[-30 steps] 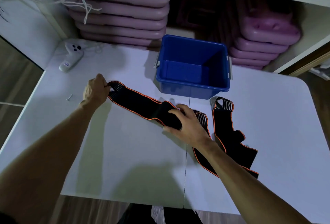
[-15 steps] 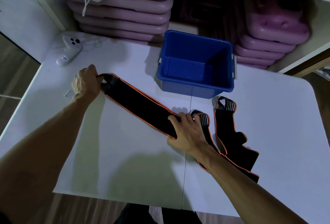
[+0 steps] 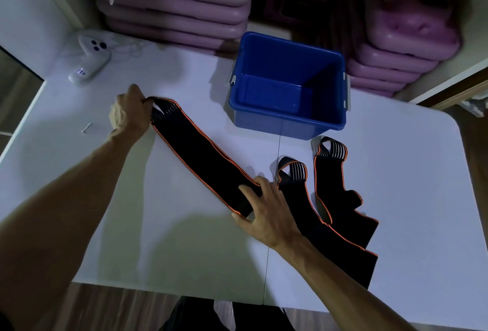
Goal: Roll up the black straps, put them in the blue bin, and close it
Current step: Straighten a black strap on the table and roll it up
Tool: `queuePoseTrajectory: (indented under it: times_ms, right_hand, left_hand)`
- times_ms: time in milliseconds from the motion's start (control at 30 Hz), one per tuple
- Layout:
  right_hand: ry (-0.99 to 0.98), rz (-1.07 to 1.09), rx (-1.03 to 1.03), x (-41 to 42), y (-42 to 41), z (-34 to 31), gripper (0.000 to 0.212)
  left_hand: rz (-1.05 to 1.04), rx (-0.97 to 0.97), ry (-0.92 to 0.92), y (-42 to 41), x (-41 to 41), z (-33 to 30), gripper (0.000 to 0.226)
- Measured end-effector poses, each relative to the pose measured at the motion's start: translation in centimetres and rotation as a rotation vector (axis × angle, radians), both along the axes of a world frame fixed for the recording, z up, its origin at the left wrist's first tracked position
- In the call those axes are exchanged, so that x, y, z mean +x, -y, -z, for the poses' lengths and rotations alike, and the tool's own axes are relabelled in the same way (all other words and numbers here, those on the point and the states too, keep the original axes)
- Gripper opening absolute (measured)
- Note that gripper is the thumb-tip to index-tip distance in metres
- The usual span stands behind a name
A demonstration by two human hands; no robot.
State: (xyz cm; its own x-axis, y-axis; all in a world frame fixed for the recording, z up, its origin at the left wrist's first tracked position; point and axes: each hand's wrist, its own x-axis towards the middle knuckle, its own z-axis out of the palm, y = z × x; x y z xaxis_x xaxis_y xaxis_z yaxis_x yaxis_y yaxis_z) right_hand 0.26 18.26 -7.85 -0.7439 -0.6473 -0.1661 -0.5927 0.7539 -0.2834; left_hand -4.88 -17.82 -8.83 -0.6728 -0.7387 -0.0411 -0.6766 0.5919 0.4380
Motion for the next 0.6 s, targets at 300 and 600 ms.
queuePoseTrajectory:
  times_ms: [300, 600]
  right_hand:
    - [0.043, 0.058, -0.128, 1.2, 0.0, 0.5, 0.058]
    - [0.010, 0.033, -0.107, 1.7, -0.3, 0.5, 0.056]
  left_hand:
    - [0.175, -0.030, -0.367, -5.6, 4.5, 0.3, 0.044]
    - [0.502, -0.102, 0.019, -10.6, 3.9, 5.0, 0.066]
